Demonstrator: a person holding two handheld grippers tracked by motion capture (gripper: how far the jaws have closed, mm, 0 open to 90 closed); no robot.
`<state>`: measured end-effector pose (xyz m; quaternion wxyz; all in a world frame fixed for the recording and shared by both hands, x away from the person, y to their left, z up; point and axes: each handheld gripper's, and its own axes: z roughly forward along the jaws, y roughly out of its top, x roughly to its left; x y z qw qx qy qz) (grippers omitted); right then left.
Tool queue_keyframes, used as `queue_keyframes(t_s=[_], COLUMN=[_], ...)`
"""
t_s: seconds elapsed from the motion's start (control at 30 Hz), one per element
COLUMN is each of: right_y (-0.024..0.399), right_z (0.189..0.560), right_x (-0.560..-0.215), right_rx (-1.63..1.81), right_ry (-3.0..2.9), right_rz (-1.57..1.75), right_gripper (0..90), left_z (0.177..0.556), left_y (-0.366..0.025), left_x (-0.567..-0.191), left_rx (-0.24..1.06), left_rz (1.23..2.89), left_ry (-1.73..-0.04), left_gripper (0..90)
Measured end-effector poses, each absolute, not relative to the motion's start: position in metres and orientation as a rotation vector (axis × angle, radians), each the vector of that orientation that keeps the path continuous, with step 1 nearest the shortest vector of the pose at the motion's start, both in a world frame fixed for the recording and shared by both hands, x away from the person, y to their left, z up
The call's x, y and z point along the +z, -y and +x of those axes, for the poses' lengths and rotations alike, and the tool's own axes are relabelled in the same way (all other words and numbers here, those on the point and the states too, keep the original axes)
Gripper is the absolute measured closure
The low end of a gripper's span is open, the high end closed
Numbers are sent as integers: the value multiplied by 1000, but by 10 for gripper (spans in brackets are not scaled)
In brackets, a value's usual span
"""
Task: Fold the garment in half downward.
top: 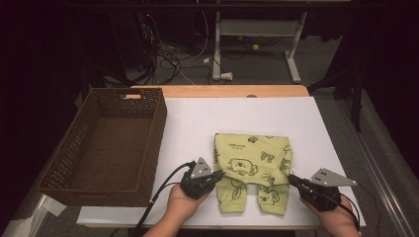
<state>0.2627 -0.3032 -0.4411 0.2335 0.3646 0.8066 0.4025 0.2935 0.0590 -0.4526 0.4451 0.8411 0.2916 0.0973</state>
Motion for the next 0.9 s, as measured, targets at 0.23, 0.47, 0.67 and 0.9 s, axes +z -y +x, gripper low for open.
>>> queue_keyframes(t_s=[0.23,0.47,0.67,0.9], right_y=[304,305,304,303], right_z=[239,223,212,205], right_x=[-441,-443,-444,-449], right_rx=[1104,1084,1075,1049], right_ry=[-2238,-2269,-2282,-2319], right_rz=[964,938,909,903], right_gripper=[892,892,891,889], left_z=[275,258,244,245], left_y=[-61,-63,-64,-64], left_x=[-455,-454,-452,-462], left_rx=[196,177,168,134], left_rz=[2139,2173,2177,2200], left_ry=[-697,-667,-638,-663], left_gripper=[837,837,836,833])
